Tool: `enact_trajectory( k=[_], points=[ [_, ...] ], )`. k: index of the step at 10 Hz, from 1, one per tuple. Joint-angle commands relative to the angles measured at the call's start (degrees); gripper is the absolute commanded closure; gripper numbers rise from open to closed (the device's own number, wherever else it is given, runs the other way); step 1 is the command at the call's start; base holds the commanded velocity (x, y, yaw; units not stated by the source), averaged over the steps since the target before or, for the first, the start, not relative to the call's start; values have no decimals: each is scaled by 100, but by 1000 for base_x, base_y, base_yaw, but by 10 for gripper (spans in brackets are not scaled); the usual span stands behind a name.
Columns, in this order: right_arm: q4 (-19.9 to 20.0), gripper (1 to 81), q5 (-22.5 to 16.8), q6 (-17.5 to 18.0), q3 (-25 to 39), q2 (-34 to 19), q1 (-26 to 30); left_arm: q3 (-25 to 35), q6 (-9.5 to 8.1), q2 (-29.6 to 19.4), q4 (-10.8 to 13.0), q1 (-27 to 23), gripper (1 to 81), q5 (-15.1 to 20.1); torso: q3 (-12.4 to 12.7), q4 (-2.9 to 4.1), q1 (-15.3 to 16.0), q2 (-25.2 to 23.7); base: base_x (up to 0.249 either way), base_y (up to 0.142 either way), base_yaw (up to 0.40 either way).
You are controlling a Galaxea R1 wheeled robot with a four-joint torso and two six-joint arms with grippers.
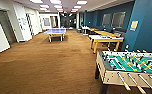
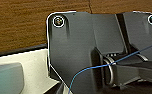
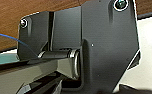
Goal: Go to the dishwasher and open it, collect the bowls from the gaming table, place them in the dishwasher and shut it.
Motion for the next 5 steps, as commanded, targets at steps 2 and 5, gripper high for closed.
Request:
enact_trajectory(
  k=[2, 5],
  points=[
    [18, 10, -307, -25, 10, -10, 277, -2, 40, -16, 26, -305, 10, 279, 0, 0, 0, 0, 112, 0, 0],
    [26, 10, -316, -25, 19, -10, 277, -2, 49, -16, 26, -305, 10, 279, 0, 0, 2, 0, 111, 47, 0]
  ],
)
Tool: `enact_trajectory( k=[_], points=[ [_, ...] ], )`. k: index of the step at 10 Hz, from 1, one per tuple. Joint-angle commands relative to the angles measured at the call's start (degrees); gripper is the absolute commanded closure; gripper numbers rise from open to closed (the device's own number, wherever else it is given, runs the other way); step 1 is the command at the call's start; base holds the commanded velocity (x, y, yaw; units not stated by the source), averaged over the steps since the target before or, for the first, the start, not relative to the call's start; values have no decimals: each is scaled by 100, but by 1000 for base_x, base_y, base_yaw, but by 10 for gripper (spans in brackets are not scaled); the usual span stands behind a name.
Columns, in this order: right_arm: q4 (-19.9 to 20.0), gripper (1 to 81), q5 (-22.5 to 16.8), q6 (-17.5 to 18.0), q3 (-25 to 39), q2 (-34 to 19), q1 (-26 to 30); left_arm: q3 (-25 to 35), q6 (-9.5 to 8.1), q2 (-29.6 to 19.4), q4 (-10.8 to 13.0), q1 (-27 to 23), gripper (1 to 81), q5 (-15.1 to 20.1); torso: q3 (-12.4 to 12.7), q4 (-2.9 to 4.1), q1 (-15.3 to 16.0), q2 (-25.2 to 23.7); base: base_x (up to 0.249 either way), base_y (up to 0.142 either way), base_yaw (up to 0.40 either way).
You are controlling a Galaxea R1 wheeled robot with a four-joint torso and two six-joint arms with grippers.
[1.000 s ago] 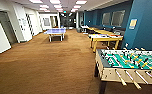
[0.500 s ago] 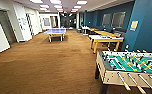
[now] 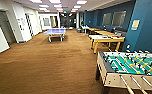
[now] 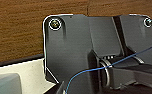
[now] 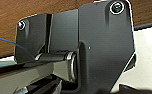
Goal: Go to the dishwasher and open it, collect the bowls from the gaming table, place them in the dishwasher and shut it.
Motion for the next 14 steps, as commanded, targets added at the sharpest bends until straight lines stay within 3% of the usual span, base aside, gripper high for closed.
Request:
enact_trajectory(
  k=[1, 3, 14],
  points=[
    [26, 10, -330, -25, 26, 34, 248, -17, 40, -64, 26, -285, 10, 283, 0, 0, 0, 0, 111, 75, 0],
    [26, 10, -321, -25, 26, 34, 248, -17, 40, -64, 17, -285, 10, 283, 0, 0, 4, 2, 112, 73, 0],
    [26, 10, -321, -25, 26, 34, 248, -17, 49, -55, 26, -285, 10, 283, 0, 0, 0, 0, 128, 0, 0]
  ],
)
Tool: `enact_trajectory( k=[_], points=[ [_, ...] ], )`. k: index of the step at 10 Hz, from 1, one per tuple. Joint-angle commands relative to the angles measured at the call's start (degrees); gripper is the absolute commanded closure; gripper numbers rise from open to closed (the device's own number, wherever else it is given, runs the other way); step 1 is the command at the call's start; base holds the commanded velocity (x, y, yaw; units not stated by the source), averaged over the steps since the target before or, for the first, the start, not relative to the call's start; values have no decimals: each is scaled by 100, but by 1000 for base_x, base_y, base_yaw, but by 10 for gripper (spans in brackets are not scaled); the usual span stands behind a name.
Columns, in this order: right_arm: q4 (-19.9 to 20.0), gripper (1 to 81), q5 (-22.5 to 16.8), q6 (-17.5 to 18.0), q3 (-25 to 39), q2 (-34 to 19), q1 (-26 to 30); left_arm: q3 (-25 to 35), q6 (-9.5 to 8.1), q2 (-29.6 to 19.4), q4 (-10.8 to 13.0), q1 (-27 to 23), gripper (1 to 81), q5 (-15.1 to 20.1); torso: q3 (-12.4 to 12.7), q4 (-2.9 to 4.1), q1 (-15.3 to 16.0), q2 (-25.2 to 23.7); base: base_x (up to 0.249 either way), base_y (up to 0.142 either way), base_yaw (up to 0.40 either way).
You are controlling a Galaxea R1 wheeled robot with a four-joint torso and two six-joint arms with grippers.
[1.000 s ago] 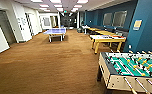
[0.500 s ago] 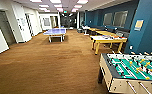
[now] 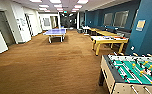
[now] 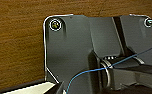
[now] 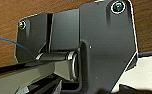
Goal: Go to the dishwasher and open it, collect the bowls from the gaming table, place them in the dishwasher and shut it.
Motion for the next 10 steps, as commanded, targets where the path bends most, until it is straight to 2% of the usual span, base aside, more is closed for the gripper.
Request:
enact_trajectory(
  k=[1, 10],
  points=[
    [26, 10, -318, -25, 21, 7, 250, -13, 40, -38, 35, -269, 10, 296, 0, 0, 0, 0, 146, 0, 0],
    [26, 10, -318, -25, 13, 7, 250, -13, 49, -12, 35, -261, 10, 314, 0, 0, 0, -2, 163, 0, 0]
  ],
)
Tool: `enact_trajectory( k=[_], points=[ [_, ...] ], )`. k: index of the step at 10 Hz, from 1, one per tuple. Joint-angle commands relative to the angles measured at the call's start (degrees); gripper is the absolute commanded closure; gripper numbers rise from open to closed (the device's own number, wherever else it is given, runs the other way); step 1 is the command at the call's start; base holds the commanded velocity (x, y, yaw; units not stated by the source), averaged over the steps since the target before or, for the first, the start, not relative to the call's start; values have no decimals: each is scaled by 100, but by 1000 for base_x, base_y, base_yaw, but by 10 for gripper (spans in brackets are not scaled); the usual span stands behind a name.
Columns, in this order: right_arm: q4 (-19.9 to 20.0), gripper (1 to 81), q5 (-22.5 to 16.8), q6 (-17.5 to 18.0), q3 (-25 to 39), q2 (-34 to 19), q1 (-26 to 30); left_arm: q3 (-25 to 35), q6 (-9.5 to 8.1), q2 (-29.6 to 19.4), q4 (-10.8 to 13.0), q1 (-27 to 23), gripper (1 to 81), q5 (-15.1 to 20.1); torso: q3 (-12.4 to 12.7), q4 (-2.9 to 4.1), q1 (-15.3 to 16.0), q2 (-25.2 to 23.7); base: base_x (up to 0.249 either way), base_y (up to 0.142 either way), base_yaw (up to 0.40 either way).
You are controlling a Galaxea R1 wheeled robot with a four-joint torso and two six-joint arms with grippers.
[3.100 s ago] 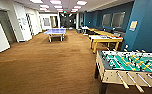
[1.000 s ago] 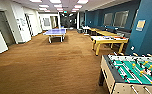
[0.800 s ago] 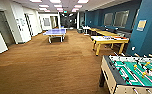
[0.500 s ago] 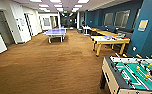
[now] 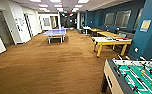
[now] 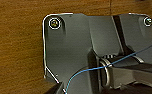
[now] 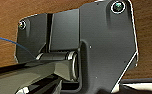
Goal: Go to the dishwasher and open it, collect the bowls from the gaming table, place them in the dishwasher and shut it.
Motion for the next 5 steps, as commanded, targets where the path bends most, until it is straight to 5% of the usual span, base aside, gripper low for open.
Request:
enact_trajectory(
  k=[1, 5],
  points=[
    [24, 10, -321, -25, 21, 6, 245, -15, 49, -28, 32, -272, 10, 297, 0, 0, 0, -2, 189, 0, 0],
    [24, 10, -321, -16, 21, 6, 245, -15, 49, -28, 32, -272, 10, 297, -5, 0, 6, 2, 191, 0, 0]
  ],
)
